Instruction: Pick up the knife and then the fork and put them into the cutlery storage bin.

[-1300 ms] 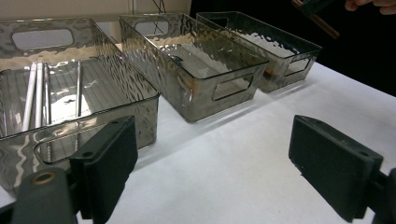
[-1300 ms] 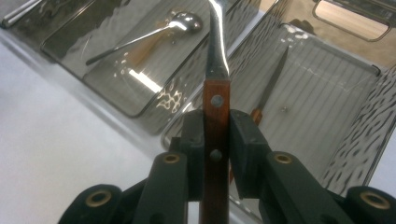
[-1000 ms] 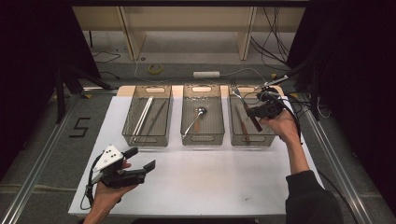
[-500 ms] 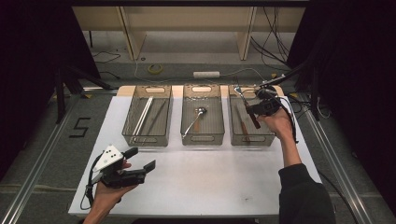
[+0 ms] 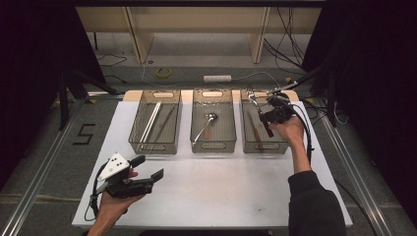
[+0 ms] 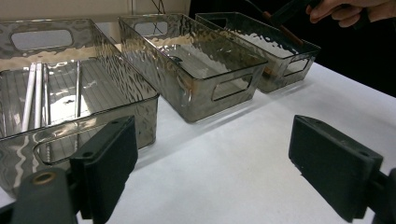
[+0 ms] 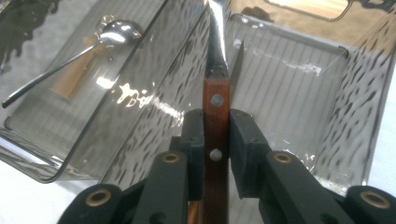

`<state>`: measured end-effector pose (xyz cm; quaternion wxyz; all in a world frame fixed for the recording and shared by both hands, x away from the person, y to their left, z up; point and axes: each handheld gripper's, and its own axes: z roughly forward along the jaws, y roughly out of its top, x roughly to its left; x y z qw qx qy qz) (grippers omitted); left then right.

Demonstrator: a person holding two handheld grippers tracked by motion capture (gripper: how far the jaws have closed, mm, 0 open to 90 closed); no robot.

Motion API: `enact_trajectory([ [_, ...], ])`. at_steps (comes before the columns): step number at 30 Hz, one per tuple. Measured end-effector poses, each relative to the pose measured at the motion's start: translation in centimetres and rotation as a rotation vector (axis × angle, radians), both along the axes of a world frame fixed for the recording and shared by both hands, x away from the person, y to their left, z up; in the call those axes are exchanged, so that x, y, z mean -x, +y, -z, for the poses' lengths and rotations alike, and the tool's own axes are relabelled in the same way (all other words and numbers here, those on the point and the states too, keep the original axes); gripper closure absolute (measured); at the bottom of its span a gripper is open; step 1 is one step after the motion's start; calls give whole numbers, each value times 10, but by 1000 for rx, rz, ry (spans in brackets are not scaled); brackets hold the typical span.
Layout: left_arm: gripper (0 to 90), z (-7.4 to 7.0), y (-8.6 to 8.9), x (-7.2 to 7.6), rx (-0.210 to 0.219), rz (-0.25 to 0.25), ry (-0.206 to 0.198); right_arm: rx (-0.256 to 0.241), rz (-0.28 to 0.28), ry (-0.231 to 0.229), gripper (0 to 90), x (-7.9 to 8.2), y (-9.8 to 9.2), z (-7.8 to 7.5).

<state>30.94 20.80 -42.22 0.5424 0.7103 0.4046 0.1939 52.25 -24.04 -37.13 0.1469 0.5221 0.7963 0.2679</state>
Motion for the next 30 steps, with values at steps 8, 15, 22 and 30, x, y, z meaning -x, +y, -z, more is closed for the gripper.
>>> enact_trajectory([
  [8, 152, 0, 1, 0, -1, 0, 0, -1, 7, 6, 773, -1, 2, 8],
  [15, 151, 0, 0, 0, -5, 2, 1, 1, 27, 21, 773, 0, -2, 19],
  [22, 152, 0, 0, 0, -4, 2, 1, -2, 44, 34, 772, 0, -5, 24],
  [30, 152, 0, 0, 0, -5, 4, 3, -21, 60, 78, 663, -2, -5, 31],
])
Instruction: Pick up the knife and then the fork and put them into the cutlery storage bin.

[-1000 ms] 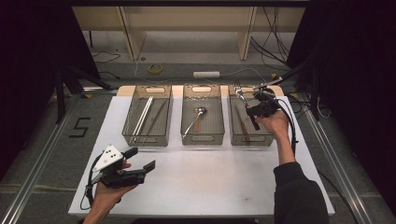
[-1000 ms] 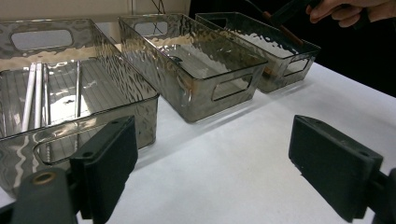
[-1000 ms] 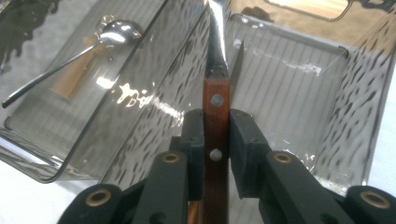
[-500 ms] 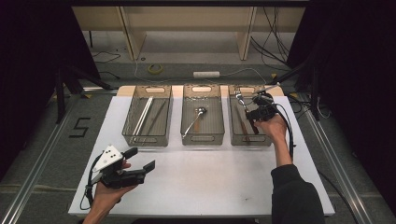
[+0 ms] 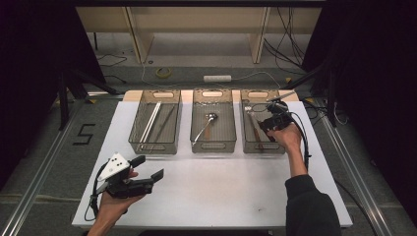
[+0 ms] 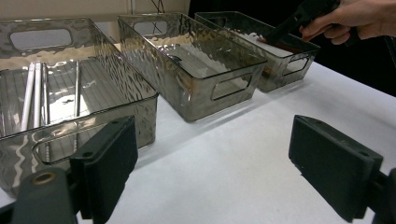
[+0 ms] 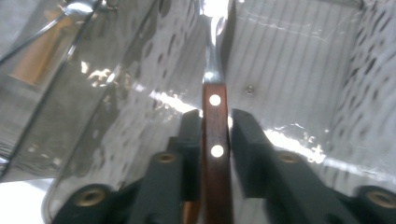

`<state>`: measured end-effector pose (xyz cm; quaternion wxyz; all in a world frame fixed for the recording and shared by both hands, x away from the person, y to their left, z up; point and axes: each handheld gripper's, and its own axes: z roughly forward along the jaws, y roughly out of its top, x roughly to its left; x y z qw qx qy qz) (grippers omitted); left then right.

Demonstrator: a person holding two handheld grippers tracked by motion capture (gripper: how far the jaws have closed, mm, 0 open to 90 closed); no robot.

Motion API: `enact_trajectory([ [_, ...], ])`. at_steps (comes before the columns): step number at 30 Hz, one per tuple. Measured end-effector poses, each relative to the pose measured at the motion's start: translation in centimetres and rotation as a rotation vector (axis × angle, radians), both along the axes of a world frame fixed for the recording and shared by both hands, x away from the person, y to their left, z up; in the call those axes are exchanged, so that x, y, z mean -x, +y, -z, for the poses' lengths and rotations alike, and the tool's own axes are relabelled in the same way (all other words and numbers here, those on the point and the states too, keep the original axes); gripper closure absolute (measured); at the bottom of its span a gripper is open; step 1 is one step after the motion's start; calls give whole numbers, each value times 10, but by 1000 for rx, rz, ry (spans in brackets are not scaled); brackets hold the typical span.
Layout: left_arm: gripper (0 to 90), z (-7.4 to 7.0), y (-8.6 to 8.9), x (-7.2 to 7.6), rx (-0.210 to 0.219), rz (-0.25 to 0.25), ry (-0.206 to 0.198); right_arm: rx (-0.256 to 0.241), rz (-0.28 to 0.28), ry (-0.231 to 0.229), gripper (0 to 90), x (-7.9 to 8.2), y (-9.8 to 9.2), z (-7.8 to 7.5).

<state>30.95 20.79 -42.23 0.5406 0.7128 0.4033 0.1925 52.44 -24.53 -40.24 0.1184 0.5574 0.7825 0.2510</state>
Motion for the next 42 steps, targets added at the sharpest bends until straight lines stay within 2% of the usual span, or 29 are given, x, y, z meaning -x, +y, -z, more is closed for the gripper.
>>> enact_trajectory([
  [3, 152, 0, 0, 0, 0, 0, 1, 2, -11, -14, 606, 1, 2, -5],
  [15, 152, 0, 0, 0, 9, -2, 4, -84, -79, -88, 482, 16, 2, -22],
  [25, 152, 0, 0, 0, 12, -1, 6, -146, -154, -190, 392, 41, 13, -41],
  [28, 152, 0, 0, 0, 14, -1, 7, -170, -166, -200, 370, 46, 15, -42],
  [42, 151, 0, 0, 0, 18, 0, 12, -205, -205, -261, 288, 78, 20, -33],
])
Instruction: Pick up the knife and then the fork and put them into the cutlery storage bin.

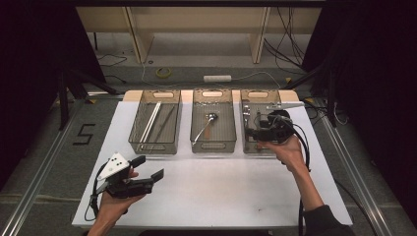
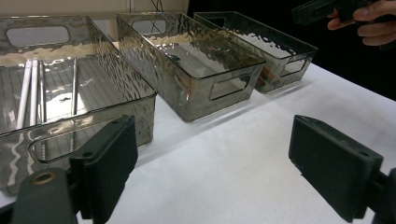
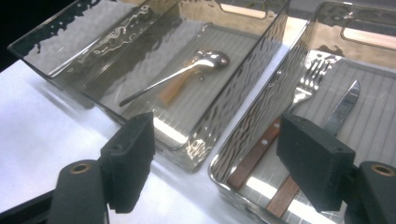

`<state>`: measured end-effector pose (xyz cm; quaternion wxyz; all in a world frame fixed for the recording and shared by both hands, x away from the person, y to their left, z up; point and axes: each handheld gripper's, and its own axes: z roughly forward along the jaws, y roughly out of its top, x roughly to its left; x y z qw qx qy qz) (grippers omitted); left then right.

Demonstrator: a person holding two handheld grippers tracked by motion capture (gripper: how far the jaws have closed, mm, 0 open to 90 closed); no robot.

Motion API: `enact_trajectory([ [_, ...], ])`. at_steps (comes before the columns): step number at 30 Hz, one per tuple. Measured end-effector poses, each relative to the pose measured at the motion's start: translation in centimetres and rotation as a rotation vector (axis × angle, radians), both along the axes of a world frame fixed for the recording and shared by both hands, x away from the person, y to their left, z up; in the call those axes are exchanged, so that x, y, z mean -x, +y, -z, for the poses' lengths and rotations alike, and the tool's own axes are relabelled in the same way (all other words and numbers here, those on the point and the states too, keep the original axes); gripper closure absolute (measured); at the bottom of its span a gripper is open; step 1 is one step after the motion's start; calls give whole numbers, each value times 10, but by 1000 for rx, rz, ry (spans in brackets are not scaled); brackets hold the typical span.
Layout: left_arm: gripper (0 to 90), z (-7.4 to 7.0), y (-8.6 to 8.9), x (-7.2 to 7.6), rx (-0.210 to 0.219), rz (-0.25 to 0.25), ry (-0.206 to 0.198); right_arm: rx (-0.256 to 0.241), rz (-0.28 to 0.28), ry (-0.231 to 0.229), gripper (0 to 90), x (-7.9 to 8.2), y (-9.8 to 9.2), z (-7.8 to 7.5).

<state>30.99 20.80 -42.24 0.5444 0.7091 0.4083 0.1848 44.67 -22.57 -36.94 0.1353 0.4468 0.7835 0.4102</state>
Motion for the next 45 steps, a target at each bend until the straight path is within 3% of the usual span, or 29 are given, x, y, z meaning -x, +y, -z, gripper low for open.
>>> enact_trajectory([
  [8, 152, 0, 0, 0, 1, 1, 1, -53, -33, -45, 284, 27, -4, 1],
  [16, 151, 0, 0, 0, 0, 3, 5, -75, -71, -108, 284, 60, -6, 8],
  [24, 152, 1, 0, 0, 2, 4, 7, -131, -103, -145, 284, 88, -8, 19],
  [28, 151, 0, 0, 0, 0, 7, 9, -146, -119, -142, 284, 100, -10, 26],
  [45, 152, 1, -2, -1, -10, 32, 24, -193, -121, -175, 269, 124, -20, 39],
])
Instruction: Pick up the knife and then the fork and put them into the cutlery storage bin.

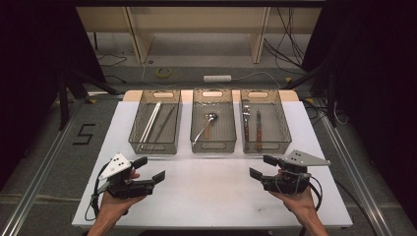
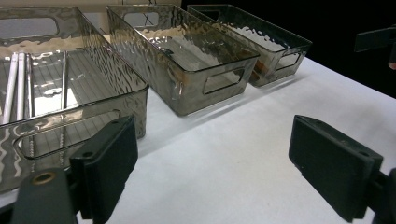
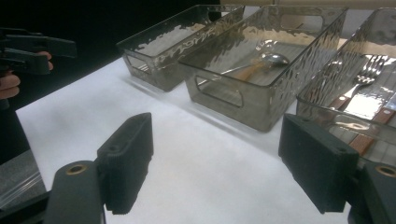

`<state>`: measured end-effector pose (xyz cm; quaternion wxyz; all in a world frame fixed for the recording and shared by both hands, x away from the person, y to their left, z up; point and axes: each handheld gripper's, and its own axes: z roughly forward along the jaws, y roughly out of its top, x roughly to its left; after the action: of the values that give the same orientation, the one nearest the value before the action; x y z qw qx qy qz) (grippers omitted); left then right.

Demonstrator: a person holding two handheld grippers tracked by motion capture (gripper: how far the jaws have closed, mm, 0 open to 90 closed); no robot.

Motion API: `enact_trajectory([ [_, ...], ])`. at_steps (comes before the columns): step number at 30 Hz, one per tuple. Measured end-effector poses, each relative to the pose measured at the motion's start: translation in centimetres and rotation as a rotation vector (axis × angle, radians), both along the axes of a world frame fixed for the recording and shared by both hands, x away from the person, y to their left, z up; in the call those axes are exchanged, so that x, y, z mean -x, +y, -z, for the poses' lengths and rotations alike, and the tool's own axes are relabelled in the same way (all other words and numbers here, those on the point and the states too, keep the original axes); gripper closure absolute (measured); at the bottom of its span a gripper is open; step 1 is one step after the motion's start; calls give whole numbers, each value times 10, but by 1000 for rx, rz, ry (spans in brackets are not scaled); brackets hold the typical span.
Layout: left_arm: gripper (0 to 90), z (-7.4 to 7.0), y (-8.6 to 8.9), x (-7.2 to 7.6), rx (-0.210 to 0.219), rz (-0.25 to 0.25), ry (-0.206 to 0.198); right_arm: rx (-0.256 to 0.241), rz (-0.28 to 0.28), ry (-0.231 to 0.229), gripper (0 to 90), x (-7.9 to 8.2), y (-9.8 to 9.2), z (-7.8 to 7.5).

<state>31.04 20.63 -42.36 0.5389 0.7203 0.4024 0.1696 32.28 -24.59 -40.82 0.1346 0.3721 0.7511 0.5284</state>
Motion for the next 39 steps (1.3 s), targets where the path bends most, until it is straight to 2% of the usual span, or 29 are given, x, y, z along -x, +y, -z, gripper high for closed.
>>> enact_trajectory([
  [6, 152, 0, 0, 0, -2, 5, 0, -4, 5, 1, 241, 5, -2, 5],
  [9, 152, 0, -1, 0, -2, 7, 0, 3, 8, -19, 239, 7, -4, 9],
  [12, 152, 0, -1, 0, 2, 7, 1, 2, 7, -6, 237, 8, -5, 12],
  [23, 152, 0, 0, 1, 6, 12, 5, 14, 23, -3, 214, 17, -6, 21],
  [26, 152, 0, 0, 0, 7, 13, 6, 25, 16, -2, 213, 17, -5, 22],
  [39, 152, 0, -1, 0, 4, 13, 4, 15, 32, 1, 213, 16, -8, 21],
])
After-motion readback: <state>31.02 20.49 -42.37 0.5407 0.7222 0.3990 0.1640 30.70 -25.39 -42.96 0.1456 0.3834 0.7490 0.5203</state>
